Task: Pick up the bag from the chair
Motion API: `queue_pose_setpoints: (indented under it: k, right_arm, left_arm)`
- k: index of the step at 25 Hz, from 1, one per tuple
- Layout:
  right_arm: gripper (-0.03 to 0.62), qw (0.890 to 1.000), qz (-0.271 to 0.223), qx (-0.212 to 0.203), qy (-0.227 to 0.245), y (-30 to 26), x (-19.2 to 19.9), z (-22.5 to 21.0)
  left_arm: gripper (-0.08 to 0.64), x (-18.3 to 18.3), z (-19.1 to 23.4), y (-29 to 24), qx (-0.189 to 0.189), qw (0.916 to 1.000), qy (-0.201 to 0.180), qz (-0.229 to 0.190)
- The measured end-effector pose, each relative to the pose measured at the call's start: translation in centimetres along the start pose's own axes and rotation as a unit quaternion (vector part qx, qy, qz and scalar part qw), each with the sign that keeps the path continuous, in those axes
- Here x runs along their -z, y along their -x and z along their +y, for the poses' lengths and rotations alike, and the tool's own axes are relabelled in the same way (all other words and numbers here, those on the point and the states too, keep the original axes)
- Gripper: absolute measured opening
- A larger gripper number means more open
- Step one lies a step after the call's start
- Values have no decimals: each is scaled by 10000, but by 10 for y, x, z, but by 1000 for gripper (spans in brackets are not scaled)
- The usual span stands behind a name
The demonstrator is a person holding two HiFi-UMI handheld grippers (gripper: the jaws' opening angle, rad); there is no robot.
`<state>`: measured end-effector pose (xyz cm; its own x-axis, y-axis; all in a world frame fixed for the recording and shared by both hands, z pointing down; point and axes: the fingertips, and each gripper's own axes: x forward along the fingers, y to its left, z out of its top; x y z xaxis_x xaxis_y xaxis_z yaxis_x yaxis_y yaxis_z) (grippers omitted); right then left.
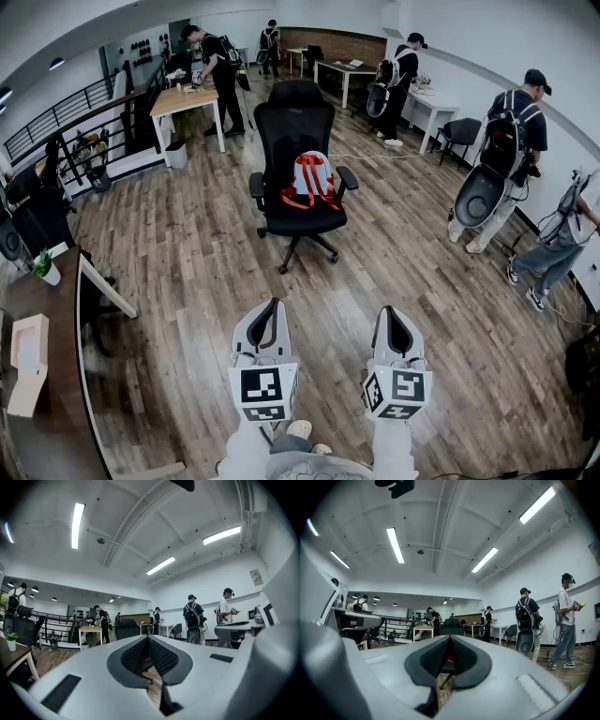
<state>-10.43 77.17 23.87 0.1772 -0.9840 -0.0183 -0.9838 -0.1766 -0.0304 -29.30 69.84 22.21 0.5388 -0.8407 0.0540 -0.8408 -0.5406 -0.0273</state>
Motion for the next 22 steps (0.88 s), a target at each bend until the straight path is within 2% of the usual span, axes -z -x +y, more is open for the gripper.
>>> queue_pose_setpoints:
  k: [10, 15, 22]
  right_arm:
    - [11, 10000, 14, 29, -16, -2, 3, 2]
    - [11, 9997, -111, 107, -194, -21, 8, -7]
    - [11, 9998, -114, 109, -103, -56, 6, -3]
  left_arm:
    - [5, 2, 3, -3, 31, 10000, -32, 13]
    - [5, 7, 9, -23, 45, 10000, -42, 26]
    - [5, 4, 27, -57, 103, 9999, -42, -18]
